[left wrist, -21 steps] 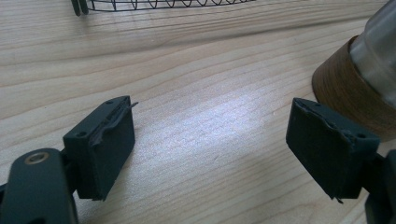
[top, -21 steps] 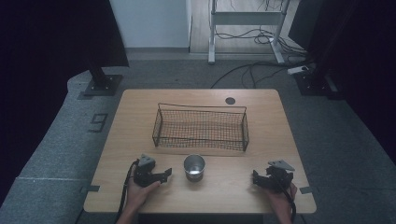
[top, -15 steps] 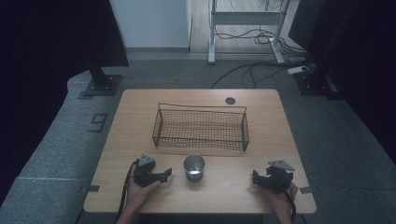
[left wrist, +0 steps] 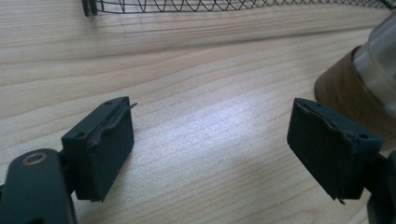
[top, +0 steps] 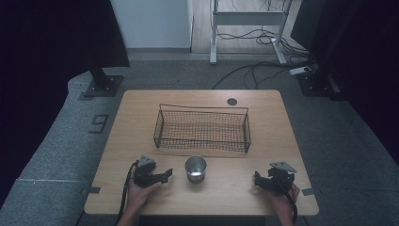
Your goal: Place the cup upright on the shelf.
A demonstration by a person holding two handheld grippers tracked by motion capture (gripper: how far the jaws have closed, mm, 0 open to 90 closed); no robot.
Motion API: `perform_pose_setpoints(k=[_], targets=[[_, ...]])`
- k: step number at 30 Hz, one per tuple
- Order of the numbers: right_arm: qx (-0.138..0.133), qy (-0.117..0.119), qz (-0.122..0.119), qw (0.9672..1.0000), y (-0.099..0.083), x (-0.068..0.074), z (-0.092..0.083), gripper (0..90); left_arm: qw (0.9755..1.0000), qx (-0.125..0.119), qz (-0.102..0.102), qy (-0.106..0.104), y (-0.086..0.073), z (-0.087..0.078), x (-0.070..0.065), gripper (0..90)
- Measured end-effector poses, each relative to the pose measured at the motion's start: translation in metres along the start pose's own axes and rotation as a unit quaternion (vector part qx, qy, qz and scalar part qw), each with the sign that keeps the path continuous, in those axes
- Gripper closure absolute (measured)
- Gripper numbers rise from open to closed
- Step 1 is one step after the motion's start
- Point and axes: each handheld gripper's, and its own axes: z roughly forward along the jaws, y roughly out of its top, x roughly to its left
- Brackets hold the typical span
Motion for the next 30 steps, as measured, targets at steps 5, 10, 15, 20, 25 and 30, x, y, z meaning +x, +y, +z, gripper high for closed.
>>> perform_pose_setpoints(k=[5, 10, 15, 20, 25, 30], targets=[[-0.001, 0.000, 0.000, 1.0000, 0.000, 0.000, 0.000, 6.8, 0.9999, -0.005, 0.013, 0.003, -0.001, -0.002, -0.001, 15.1], [-0.002, 0.001, -0.002, 1.0000, 0.000, 0.000, 0.000, 7.7, 0.9996, -0.007, 0.026, 0.002, 0.000, -0.004, -0.004, 14.7], [-0.003, 0.002, -0.003, 1.0000, 0.001, 0.000, 0.000, 8.4, 0.9989, -0.034, 0.029, -0.011, 0.006, -0.017, -0.008, 14.2], [-0.004, 0.004, -0.004, 1.0000, 0.001, 0.000, 0.000, 9.7, 0.9980, -0.044, 0.037, -0.026, 0.010, -0.027, -0.014, 12.2], [-0.005, 0.005, -0.005, 1.0000, 0.001, 0.001, 0.000, 10.7, 0.9969, -0.051, 0.044, -0.041, 0.014, -0.033, -0.020, 11.5], [-0.006, 0.006, -0.005, 1.0000, 0.000, 0.001, 0.000, 11.2, 0.9955, -0.053, 0.053, -0.057, 0.016, -0.038, -0.026, 9.3]])
